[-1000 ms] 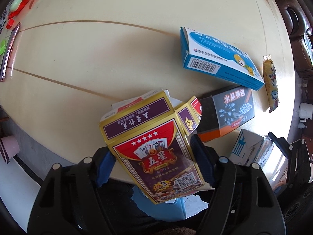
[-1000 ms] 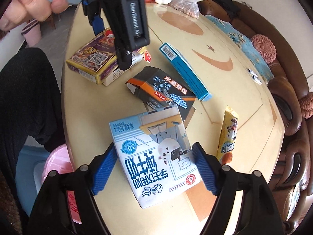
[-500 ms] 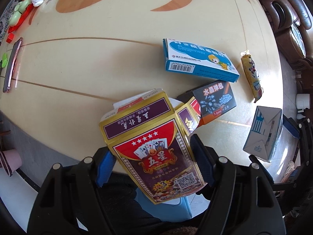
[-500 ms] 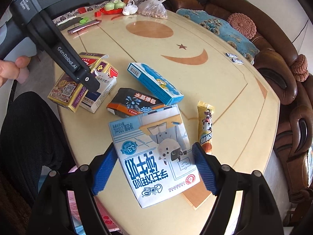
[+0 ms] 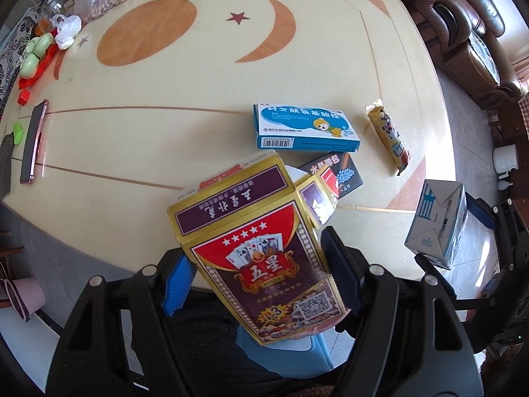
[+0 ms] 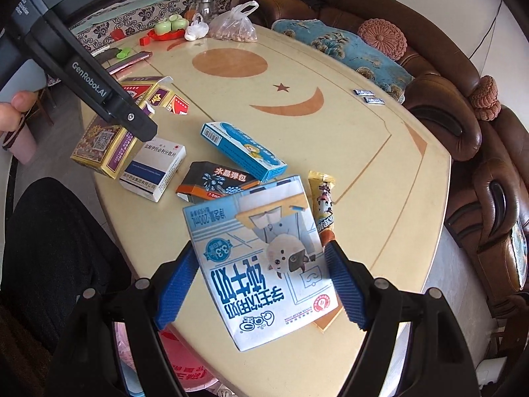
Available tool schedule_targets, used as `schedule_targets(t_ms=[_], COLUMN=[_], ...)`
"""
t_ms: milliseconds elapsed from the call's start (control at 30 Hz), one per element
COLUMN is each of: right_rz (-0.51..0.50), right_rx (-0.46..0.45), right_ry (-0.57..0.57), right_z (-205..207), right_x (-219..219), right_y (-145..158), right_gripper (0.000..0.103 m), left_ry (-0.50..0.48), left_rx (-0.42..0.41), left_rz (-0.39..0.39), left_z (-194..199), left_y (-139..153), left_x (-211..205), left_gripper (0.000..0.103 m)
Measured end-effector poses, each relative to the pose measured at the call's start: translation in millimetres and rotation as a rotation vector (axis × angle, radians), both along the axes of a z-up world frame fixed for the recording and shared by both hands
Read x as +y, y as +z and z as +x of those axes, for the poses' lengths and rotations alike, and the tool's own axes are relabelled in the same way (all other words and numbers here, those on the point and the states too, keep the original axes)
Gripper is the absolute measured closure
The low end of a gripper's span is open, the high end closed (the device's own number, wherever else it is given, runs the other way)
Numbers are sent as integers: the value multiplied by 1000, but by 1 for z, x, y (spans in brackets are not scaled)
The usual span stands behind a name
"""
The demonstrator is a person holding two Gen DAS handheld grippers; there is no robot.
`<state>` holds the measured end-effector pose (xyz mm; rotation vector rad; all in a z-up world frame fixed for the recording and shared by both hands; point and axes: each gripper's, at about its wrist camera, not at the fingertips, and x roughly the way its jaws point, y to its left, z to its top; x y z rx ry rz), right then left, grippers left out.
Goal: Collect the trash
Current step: 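Carry the card box with the left tool while the right tool carries the milk carton toward the bin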
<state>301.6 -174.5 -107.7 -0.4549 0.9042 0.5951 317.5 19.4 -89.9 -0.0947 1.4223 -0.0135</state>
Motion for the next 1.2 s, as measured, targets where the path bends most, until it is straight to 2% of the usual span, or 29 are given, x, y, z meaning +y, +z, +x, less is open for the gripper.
schedule_targets(t_ms=[300,700,967,1200], right_rz=[-6,-7,-3,-2], right_rx=[-39,-72,-74,-49], right_ry=[-34,-61,-87,-111], right_z=[-16,-67,-107,-138], right_x=[-9,-10,-12,-13], right_y=[24,51,54,38], right_gripper=[28,28,28,28], left_ry=[-83,-188,-263,-311], left_rx=[-45,-94,-116,-124], left_rz=[21,44,49,49], left_z=[-25,-81,-120,-151], left_y=[22,36,25,0], left_x=[-17,-39,-55,-62], left_gripper=[32,32,32,32])
